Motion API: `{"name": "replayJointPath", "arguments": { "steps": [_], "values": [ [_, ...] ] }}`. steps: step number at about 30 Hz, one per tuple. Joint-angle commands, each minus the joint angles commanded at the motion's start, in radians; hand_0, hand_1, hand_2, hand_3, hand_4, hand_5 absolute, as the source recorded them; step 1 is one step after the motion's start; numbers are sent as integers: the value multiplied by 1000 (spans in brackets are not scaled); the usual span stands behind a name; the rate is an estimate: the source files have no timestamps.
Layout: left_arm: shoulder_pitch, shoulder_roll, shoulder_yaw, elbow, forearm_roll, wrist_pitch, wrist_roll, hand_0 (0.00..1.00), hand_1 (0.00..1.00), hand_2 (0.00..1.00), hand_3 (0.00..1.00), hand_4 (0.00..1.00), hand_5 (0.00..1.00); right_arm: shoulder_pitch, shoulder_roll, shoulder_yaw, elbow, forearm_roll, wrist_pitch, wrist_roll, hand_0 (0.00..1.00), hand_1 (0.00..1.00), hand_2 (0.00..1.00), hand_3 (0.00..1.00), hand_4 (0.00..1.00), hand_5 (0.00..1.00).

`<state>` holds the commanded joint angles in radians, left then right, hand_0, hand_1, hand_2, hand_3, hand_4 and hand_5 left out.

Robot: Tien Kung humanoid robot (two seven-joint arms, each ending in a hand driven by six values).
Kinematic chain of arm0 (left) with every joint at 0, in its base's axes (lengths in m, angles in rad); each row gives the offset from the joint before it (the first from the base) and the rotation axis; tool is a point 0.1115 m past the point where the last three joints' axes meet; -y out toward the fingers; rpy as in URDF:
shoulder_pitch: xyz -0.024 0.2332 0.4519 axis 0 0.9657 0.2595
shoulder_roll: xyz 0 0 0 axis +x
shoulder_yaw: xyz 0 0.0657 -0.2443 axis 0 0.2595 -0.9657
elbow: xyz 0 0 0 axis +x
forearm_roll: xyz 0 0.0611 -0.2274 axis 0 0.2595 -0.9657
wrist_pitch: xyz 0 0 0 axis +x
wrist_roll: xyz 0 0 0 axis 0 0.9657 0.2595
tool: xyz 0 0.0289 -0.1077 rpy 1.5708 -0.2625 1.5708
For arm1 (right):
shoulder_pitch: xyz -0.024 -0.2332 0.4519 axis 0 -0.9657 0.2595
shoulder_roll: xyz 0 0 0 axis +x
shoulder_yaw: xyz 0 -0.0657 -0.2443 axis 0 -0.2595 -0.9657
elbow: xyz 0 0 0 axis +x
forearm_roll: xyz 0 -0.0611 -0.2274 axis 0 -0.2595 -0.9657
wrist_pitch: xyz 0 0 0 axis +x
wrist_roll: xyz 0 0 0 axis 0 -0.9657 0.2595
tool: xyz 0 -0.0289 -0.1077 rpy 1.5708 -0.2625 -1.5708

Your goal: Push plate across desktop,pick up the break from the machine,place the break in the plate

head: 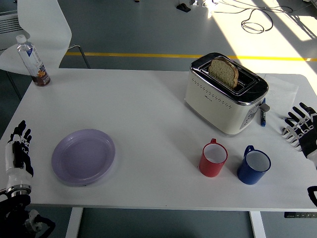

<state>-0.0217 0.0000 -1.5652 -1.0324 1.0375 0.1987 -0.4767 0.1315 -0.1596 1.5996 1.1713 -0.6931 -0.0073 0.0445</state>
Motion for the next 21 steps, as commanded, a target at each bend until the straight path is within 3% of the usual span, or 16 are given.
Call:
{"name": "replayJointPath", "arguments": {
  "steps": [21],
  "values": [
    [-12, 0, 51, 87, 61, -37, 13, 925, 934, 957, 871, 523, 998, 3, 1, 3, 0, 0, 0, 0, 781, 735, 729, 720, 508, 571]
  ]
}}
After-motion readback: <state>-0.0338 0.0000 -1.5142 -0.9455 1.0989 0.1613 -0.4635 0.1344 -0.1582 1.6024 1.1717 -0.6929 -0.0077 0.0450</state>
